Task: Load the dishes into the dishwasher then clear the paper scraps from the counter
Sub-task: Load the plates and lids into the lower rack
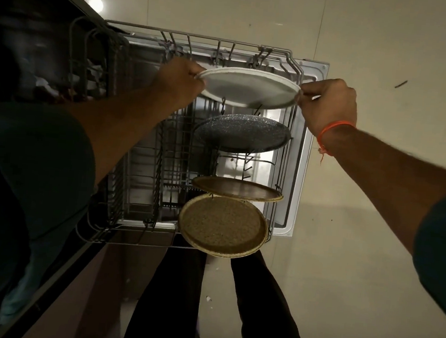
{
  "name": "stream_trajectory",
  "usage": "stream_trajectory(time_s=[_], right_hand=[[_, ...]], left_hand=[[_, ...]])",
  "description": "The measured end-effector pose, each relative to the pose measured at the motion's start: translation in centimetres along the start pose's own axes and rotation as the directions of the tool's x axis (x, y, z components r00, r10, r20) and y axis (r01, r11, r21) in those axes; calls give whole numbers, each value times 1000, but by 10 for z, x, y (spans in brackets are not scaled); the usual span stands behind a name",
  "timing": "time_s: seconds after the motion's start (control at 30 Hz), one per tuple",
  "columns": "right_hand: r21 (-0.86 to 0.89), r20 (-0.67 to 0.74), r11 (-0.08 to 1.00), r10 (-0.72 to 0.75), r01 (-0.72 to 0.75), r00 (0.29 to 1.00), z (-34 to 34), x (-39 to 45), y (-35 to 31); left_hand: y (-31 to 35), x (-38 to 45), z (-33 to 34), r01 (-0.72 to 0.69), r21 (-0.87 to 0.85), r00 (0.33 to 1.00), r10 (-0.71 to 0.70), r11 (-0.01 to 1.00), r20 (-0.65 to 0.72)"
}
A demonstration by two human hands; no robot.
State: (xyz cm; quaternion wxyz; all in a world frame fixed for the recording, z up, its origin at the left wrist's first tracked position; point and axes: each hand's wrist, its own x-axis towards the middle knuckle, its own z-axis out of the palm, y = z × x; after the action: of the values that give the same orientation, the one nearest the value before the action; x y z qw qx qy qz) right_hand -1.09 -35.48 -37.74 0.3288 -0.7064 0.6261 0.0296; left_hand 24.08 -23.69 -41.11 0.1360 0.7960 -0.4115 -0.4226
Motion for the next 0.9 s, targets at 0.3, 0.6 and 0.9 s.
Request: stream_trajectory(time_s=[0.3,0.6,0.9], right_hand=[[1,18,1000,-12,12,1000,-3,5,-12],[42,104,994,-100,96,990,-4,-30,-27],[36,166,996,-86,81,982,7,-73,-23]], left_hand=[[9,-8,0,-19,-198,998,29,980,49],[10,-32,4,-8,-221,1000,10,975,5],[13,-73,20,102,-275,994,-90,956,55]])
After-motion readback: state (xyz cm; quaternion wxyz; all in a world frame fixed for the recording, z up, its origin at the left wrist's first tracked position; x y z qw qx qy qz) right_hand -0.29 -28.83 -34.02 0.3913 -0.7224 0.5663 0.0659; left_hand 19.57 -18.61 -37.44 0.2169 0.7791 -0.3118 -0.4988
